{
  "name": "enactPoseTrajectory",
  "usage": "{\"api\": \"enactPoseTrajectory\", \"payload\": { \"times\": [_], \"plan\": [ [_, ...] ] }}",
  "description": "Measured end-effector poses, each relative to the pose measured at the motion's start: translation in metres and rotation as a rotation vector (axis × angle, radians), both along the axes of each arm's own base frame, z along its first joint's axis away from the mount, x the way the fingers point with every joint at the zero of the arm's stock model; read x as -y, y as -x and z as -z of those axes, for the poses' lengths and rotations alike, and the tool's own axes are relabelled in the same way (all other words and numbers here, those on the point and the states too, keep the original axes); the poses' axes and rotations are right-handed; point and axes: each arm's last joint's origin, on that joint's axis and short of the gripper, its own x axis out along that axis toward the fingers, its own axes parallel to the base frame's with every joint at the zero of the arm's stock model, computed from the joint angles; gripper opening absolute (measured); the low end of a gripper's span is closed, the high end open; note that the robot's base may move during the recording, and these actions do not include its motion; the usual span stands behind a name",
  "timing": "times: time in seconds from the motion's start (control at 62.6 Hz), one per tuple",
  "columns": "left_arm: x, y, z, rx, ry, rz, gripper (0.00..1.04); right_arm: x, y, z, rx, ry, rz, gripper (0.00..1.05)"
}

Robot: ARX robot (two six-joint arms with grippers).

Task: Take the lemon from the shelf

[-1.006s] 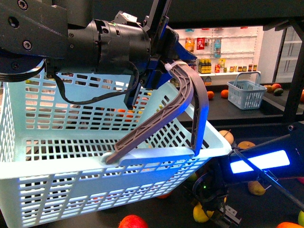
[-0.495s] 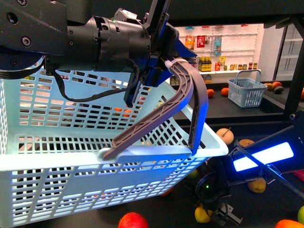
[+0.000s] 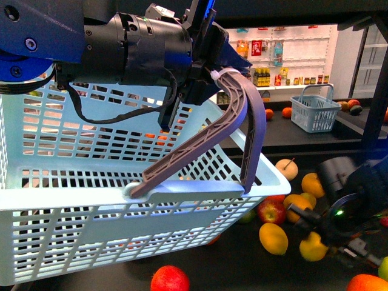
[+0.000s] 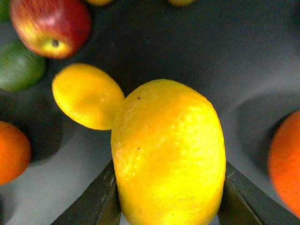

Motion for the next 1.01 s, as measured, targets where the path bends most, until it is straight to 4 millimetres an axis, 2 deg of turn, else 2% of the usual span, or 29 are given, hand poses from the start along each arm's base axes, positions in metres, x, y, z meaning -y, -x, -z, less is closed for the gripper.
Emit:
{"api": "enactPoseTrajectory", "payload": {
  "times": [0.16, 0.224, 0.256, 0.463, 0.559, 0.607, 0.703, 0.815, 1.006],
  "plan": [
    [0.0, 0.0, 0.0, 0.0, 0.0, 0.0, 0.06, 0.034, 0.026, -0.051, 0.08, 0.009, -0.031, 0.45],
    [0.0, 0.0, 0.0, 0.0, 0.0, 0.0, 0.06, 0.044, 0.041, -0.088, 0.144, -0.02, -0.067, 0.45],
    [0.0, 0.0, 0.0, 0.0, 0.0, 0.0, 0.06, 0.045, 0.044, -0.098, 0.164, -0.03, -0.078, 0.45],
    [0.0, 0.0, 0.0, 0.0, 0.0, 0.001, 0.06, 0.03, 0.077, -0.197, 0.409, -0.183, -0.255, 0.45],
    [0.0, 0.0, 0.0, -0.001, 0.0, 0.001, 0.06, 0.014, 0.094, -0.231, 0.502, -0.247, -0.33, 0.45],
    [0.0, 0.0, 0.0, 0.0, 0.0, 0.001, 0.06, 0.004, 0.101, -0.241, 0.538, -0.279, -0.369, 0.45],
    [0.0, 0.0, 0.0, 0.0, 0.0, 0.001, 0.06, -0.021, 0.114, -0.248, 0.554, -0.328, -0.432, 0.45],
    [0.001, 0.0, 0.0, 0.0, 0.0, 0.001, 0.06, -0.058, 0.123, -0.228, 0.507, -0.356, -0.5, 0.44],
    [0.001, 0.0, 0.0, -0.001, 0.0, 0.002, 0.06, -0.08, 0.125, -0.217, 0.496, -0.364, -0.53, 0.44]
  ]
}}
